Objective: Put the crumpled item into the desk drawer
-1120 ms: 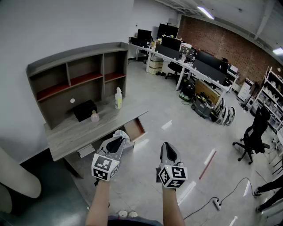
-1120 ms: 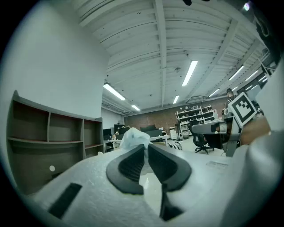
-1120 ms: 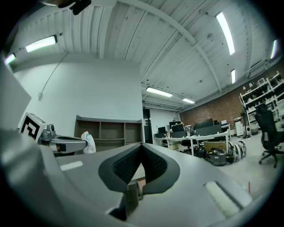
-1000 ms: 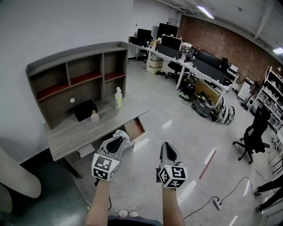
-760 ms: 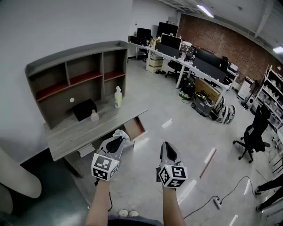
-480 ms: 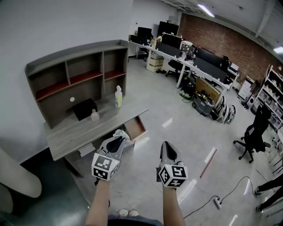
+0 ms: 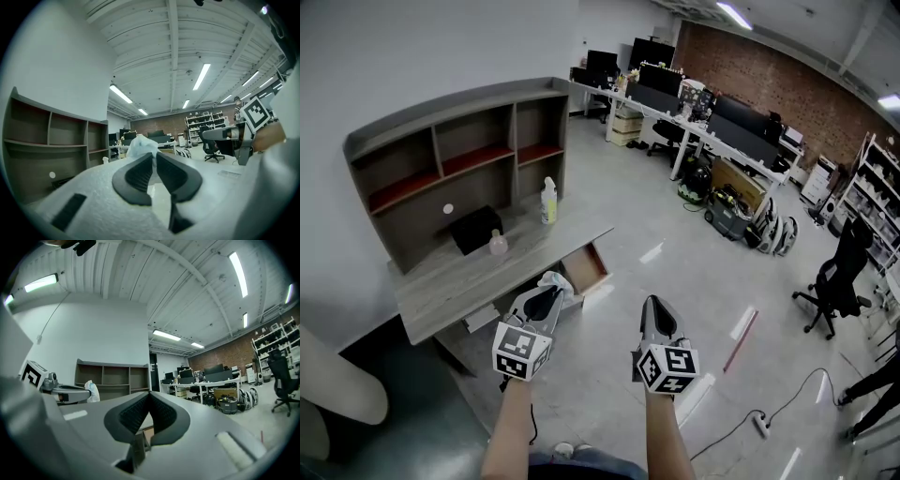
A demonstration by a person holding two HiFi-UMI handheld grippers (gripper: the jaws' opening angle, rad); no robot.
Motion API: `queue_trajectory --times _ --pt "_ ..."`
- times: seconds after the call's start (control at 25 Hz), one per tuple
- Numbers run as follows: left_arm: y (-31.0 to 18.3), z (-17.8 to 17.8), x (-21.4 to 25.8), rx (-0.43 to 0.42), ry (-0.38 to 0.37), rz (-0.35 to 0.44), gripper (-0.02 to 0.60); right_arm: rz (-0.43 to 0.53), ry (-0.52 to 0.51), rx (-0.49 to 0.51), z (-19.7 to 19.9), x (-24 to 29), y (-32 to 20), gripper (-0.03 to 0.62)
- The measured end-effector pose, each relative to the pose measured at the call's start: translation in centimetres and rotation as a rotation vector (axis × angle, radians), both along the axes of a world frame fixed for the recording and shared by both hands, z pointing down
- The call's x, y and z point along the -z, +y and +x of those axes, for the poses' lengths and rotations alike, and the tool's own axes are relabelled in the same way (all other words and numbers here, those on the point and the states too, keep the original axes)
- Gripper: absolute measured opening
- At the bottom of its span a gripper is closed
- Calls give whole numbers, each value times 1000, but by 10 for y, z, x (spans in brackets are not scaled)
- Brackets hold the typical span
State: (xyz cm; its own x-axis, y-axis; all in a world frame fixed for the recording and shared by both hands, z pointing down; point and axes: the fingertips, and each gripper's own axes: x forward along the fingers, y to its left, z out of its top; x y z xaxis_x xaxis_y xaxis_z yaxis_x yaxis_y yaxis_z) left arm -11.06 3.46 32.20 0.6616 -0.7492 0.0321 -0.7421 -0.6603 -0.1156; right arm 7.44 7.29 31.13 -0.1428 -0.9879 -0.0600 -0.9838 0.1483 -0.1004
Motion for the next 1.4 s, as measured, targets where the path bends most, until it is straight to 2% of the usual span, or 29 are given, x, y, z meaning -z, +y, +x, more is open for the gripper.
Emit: queue_trajectory --times 0.36,0.64,0.92,1.08,1.4 --pt "-34 10 -24 -29 -8 -23 32 -6 7 -55 21 -16 -24 9" --pt "-92 37 -42 -6 -20 -25 32 -2 -10 -37 53 -30 -88 9" --pt "-188 70 -65 130 -27 -46 32 -14 -33 67 100 -48 -206 9" --pt "-247 86 -79 219 -27 -86 32 -41 -28 154 120 -54 -285 9" --pt "-329 90 -97 432 11 -121 32 -81 16 409 104 -65 -422 9"
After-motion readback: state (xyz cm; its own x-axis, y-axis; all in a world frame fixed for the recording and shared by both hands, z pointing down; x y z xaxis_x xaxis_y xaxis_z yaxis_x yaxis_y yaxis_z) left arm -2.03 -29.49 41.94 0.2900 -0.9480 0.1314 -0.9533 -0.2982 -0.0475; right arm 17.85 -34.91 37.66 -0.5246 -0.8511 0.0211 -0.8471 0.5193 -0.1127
